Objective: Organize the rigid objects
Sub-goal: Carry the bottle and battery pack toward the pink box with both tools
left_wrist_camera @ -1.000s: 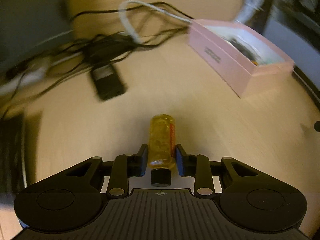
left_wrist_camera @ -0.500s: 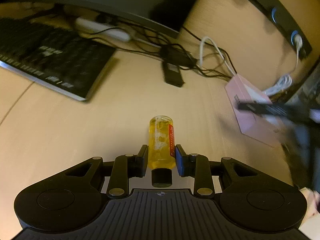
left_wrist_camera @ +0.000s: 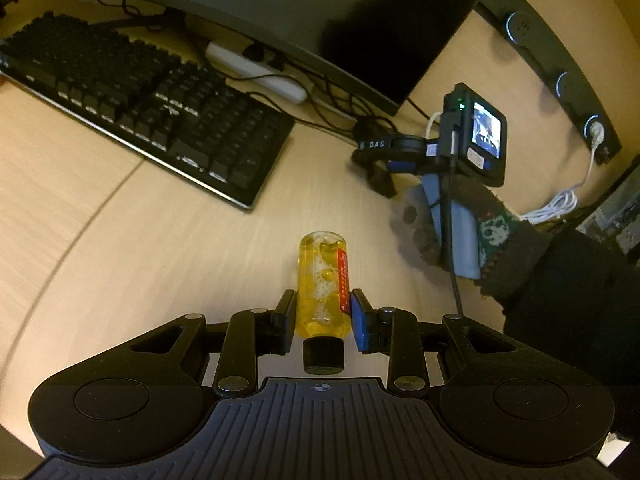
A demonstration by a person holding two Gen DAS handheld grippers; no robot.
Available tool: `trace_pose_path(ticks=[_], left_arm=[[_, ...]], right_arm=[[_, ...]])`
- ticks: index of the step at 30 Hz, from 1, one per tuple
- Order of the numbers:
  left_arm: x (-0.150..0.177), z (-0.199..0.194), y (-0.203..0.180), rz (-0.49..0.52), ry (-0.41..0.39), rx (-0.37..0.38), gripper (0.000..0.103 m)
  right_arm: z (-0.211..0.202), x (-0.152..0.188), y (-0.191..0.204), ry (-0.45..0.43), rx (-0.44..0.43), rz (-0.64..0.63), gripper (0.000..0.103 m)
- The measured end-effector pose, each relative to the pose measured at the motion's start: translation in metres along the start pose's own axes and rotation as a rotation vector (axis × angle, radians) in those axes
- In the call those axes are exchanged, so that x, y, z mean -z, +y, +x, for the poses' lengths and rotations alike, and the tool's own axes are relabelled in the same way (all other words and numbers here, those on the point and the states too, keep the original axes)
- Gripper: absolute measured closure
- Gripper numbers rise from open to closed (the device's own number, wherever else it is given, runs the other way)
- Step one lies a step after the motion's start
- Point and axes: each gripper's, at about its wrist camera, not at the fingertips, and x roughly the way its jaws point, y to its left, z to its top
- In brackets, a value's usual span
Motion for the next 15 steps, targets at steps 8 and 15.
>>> trace_pose_path(ticks=[8,15], left_arm=[[-0.008,0.019,0.001,0.015,0.047,0.069,0.071],[-0.012,0.052,-0.03,0.097,0.111,0.177,0.071]], right_arm=[[-0.026,0.027,0.026,0.003,0.026,-0.143,0.059],[-0.089,0.069,0.003,0.076,-0.011,-0.111,0.059]])
